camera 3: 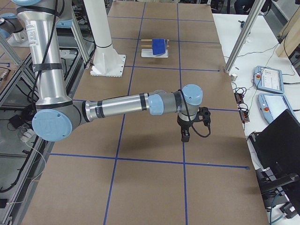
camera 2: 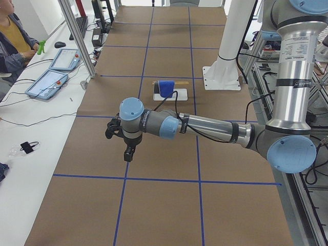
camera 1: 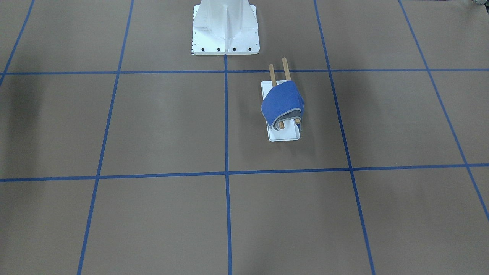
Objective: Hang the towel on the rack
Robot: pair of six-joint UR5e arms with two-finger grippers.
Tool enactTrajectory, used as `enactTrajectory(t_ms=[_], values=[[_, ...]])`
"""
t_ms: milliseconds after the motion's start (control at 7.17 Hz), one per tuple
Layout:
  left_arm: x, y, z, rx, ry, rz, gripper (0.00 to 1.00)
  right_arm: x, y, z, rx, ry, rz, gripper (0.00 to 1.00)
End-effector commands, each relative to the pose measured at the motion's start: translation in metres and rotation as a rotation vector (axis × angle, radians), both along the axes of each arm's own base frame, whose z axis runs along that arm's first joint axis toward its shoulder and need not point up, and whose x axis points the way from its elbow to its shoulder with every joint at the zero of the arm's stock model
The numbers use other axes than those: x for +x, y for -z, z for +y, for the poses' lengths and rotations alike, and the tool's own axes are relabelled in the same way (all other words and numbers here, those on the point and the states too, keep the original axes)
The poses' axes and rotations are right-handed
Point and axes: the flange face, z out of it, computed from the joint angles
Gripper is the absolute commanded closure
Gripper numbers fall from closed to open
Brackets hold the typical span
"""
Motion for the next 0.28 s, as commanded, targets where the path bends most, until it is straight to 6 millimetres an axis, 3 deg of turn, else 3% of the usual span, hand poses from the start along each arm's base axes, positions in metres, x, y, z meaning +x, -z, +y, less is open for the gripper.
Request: enactTrajectory(t_ms=[0, 140], values=[[0.0, 0.0006, 0.0001, 0.001, 0.0, 0.0, 0.01, -0.0001, 0.0, 0.0004, 0.0, 0.0, 0.0, 0.0], [0.0, 0.0008, 0.0, 0.002, 0.0, 0.0, 0.01, -0.0001, 0.0007, 0.0005, 0.001, -0.001, -0.001, 0.0]])
